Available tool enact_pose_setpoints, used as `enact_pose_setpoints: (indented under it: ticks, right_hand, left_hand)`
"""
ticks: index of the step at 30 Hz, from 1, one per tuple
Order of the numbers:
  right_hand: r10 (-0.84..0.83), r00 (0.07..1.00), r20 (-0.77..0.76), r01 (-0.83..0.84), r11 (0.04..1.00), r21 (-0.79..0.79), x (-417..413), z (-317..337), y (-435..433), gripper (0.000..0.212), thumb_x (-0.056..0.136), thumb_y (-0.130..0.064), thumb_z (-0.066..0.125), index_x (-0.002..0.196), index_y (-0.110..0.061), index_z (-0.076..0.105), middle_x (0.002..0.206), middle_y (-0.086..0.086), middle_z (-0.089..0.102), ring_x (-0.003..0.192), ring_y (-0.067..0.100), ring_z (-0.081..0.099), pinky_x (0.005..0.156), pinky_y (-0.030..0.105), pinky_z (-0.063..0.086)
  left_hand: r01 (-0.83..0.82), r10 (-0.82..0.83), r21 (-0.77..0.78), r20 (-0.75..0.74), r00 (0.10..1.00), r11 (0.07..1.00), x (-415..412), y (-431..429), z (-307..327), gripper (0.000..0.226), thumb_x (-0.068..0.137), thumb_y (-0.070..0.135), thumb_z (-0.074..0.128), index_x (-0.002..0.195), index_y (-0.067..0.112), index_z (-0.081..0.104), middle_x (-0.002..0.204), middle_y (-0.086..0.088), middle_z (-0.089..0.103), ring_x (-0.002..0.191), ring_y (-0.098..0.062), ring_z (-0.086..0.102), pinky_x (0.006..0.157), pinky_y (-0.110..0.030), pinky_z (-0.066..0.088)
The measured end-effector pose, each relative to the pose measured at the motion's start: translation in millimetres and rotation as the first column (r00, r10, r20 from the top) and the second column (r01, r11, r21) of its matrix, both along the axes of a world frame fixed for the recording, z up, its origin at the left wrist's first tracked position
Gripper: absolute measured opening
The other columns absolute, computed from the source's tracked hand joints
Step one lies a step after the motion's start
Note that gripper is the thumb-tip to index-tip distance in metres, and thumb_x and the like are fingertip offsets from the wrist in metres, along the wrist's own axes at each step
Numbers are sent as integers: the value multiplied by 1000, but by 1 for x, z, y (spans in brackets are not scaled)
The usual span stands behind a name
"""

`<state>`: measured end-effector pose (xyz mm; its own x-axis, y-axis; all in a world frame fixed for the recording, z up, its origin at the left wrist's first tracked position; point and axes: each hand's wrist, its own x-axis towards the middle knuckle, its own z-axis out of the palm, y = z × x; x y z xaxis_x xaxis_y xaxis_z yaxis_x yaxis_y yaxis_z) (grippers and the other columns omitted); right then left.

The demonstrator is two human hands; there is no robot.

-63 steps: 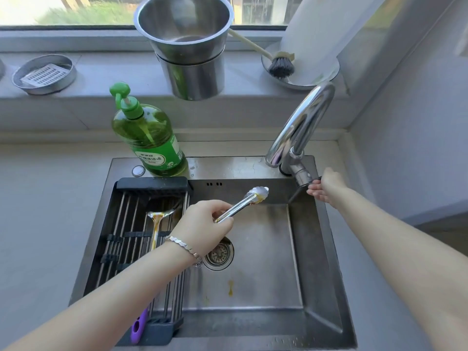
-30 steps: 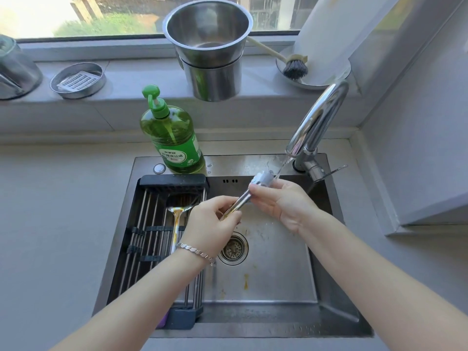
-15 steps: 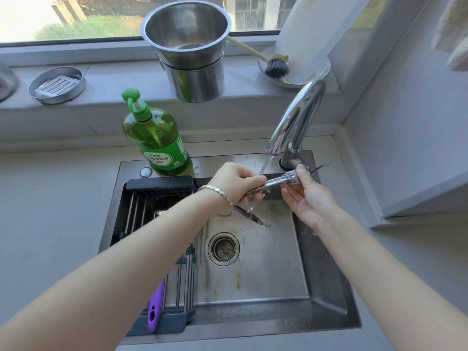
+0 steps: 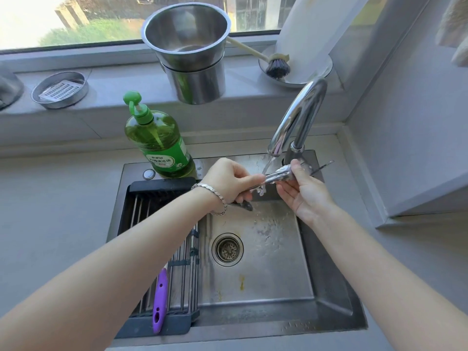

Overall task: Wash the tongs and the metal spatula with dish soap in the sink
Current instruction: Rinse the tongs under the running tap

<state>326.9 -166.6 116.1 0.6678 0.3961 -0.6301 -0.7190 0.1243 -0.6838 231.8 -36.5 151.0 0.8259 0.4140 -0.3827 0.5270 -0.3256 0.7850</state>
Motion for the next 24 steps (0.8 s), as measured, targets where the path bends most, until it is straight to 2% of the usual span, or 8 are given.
enact_pose_setpoints:
  ticks: [3,7,10,13,15,17,19,24]
  right_hand:
    - [50,999,9,-50,999,3,-9,-1,8,21,89,-26,60,74,-11,59,52,-1,66,47,8,64,46,18,52]
    - [123,992,35,-124,992,18,-20,-1,19,22,89,-26,59,73,-11,60,50,-2,65,46,8,63,46,18,53]
    - [170,983,72,-170,985,-3,-26,2,24,23,89,-26,60,72,-10,60,49,-3,63,45,7,61,48,19,54]
    - [235,962,140,-235,972,-15,-32,-1,22,23,89,-27,59,73,-10,62,57,0,67,52,10,65,52,19,55]
    - [269,949,167,-270,963,-17,-37,-4,17,23,90,-26,57,74,-11,62,58,-1,68,54,9,66,54,18,55]
    - [304,943,135,-307,952,2,-40,-8,10,24,92,-27,53,76,-11,62,64,1,68,55,9,66,55,18,55]
    - [334,941,53,-336,941,29,-42,-13,3,25,94,-27,49,77,-12,60,68,3,68,57,8,66,58,18,56]
    - [263,957,-122,-259,965,49,-42,-19,-2,26,96,-21,49,74,-8,56,62,5,68,59,13,68,63,23,58]
  left_hand:
    - [-64,64,-30,7,998,997,-14,7,-4,26,81,31,68,69,9,70,49,4,64,34,0,48,39,-13,43]
    - [-133,133,-9,87,987,991,-39,12,-6,17,89,26,58,86,15,71,70,7,66,50,8,56,52,-5,44]
    - [-310,305,-30,-110,946,950,-58,13,-15,18,94,32,47,93,18,59,73,6,55,60,-4,58,50,-11,45]
    - [-592,351,-465,-506,788,658,-74,10,-20,36,89,43,53,90,7,49,77,-12,60,57,-21,60,50,-23,50]
    - [-625,270,-639,-570,776,448,-85,8,-24,40,89,42,53,83,3,50,71,-13,67,44,-10,56,35,-13,44]
    - [-603,291,-707,-528,798,369,-89,4,-29,33,91,35,50,79,4,52,53,-2,61,29,0,42,26,-7,31]
    - [-610,394,-693,-475,787,384,-91,-2,-35,27,92,32,51,77,9,51,47,1,55,24,0,34,25,-7,25]
    - [-545,484,-509,-261,835,666,-94,-23,-38,17,90,23,58,84,8,52,60,-3,67,31,-1,45,32,-10,38]
